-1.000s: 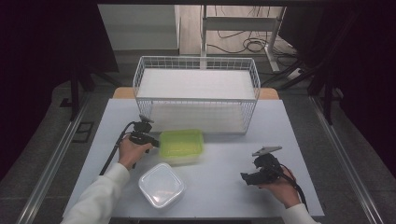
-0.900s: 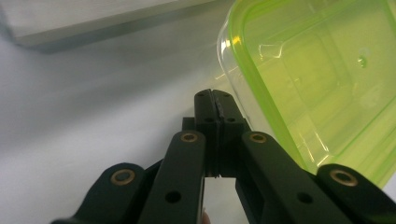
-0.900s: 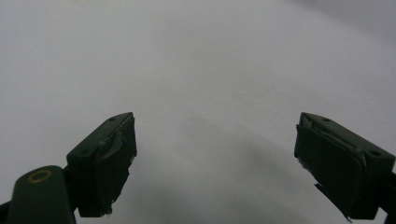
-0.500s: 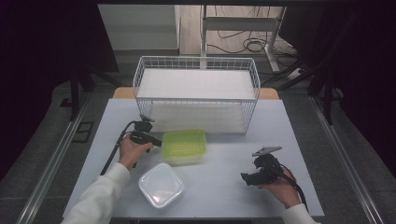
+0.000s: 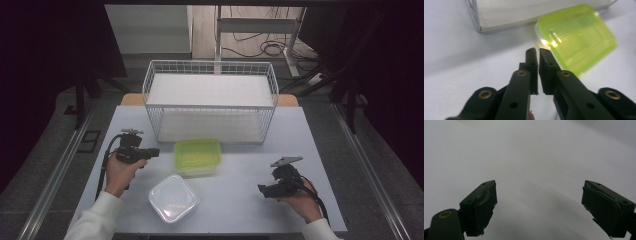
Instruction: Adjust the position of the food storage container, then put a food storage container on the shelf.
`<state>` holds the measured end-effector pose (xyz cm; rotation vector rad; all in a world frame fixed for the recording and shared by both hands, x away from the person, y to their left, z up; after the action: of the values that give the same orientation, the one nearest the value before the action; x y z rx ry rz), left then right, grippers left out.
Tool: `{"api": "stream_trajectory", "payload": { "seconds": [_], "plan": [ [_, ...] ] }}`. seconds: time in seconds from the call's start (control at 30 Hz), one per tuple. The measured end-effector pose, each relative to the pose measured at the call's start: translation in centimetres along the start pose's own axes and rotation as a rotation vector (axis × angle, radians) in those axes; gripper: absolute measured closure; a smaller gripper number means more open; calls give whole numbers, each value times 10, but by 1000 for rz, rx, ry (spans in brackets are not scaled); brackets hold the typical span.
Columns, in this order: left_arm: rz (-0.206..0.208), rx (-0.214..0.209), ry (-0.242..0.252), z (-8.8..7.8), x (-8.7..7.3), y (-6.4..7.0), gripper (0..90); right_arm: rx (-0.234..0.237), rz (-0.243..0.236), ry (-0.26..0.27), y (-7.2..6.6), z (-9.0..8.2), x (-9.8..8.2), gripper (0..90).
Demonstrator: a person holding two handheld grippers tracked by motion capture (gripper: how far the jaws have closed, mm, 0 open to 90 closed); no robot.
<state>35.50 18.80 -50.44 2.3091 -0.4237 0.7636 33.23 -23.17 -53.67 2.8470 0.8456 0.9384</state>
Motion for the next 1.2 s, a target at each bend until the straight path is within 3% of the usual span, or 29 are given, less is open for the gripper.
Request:
{"api": "stream_trajectory", "payload": {
  "seconds": [0.17, 0.23, 0.4, 0.5, 0.83, 1.13, 1.2],
  "plan": [
    [41, -10, 60, -16, -6, 11, 688, 3, 9, 7, 1, -1, 1, 130],
    [61, -1, 46, -17, -8, 13, 602, 5, 7, 7, 1, 0, 1, 130],
    [44, 11, 52, -21, -10, 15, 401, -5, 10, 25, 1, -3, 3, 131],
    [38, 0, 49, -24, -13, 16, 328, -9, 20, 38, 3, -6, 5, 143],
    [-2, -23, 45, -22, -11, 13, 283, 3, 45, 107, 4, -13, 13, 144],
    [-35, -36, 52, -21, -12, 9, 277, 64, 155, 170, 4, -15, 36, 144],
    [-40, -41, 52, -20, -12, 7, 280, 74, 161, 177, 2, -14, 42, 146]
  ]
}}
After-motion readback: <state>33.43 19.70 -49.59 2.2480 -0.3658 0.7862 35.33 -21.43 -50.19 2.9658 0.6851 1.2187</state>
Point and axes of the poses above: each handheld gripper's, and its own axes: z roughly forward along the jaws, x roughly out of its top, y roughly to its right, the point moved 6 cm from there along z, roughly forward along the jaws, and after that the axes turned 12 degrees about -x, right-handed, at the moved point
